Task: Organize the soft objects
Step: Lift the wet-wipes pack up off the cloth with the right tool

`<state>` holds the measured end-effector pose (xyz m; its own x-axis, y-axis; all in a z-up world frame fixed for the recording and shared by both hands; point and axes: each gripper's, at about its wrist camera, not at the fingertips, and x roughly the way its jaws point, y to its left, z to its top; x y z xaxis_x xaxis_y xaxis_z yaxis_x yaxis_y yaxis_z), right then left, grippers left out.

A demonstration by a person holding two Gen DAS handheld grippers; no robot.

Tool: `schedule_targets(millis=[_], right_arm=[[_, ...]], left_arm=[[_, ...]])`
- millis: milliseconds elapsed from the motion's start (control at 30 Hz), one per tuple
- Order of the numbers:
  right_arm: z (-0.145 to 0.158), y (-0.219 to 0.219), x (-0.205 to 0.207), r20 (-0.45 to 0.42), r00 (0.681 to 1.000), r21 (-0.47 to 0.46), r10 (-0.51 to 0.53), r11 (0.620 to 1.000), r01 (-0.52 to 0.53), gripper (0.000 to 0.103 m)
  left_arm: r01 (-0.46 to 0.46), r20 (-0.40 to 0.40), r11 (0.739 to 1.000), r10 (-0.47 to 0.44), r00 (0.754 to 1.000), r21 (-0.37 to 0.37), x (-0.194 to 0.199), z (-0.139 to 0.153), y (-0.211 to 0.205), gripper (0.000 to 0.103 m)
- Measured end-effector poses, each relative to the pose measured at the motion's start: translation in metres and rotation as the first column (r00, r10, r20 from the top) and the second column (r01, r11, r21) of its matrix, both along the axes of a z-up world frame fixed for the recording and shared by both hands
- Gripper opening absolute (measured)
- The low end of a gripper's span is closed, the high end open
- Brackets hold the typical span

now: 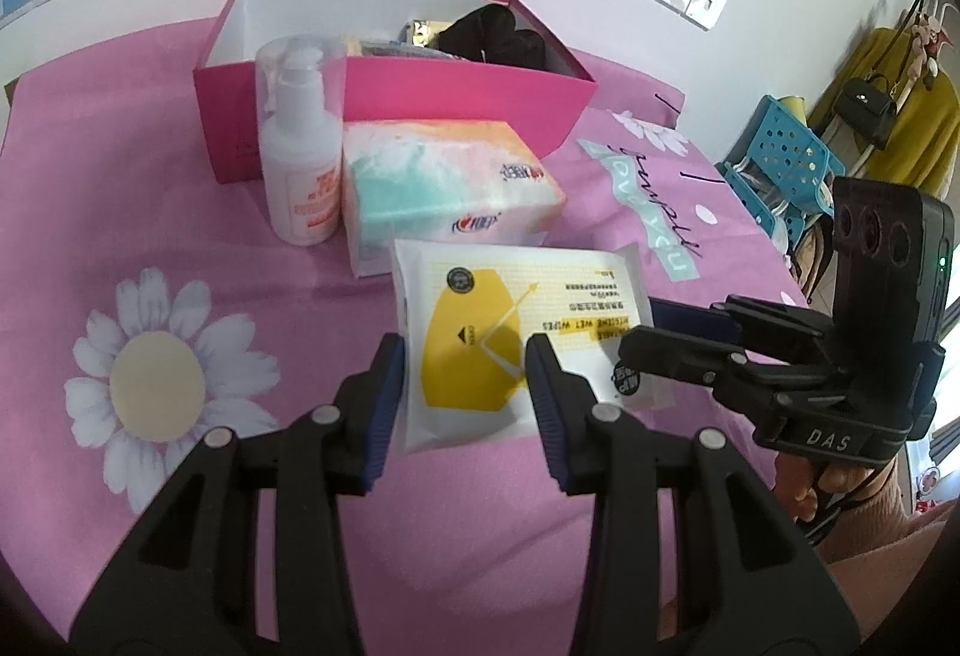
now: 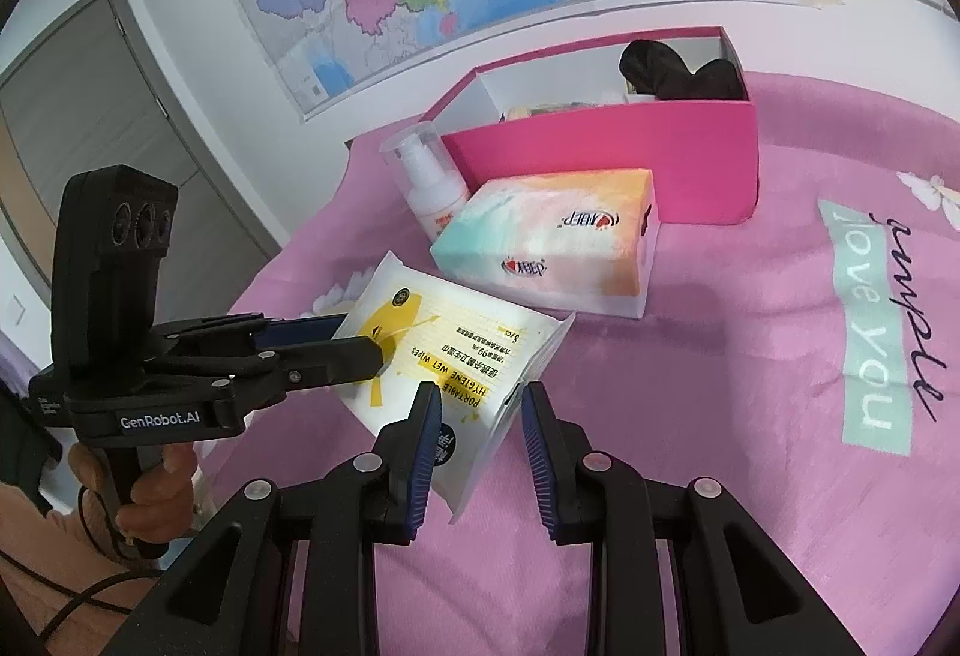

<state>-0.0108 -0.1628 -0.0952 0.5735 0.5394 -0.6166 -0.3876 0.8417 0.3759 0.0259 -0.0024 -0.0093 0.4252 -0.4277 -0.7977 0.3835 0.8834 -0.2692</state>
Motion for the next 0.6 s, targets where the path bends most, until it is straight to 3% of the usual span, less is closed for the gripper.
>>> schedule_targets(millis=[600], right_arm=[[0.012, -0.006, 0.004, 0.032, 0.999, 0.003, -0.001, 1.000, 0.000, 0.028]], left_arm=[[-0.014, 0.018, 1.000, 0.014, 1.000, -0.001, 0.001, 0.007, -0.002, 0.043]])
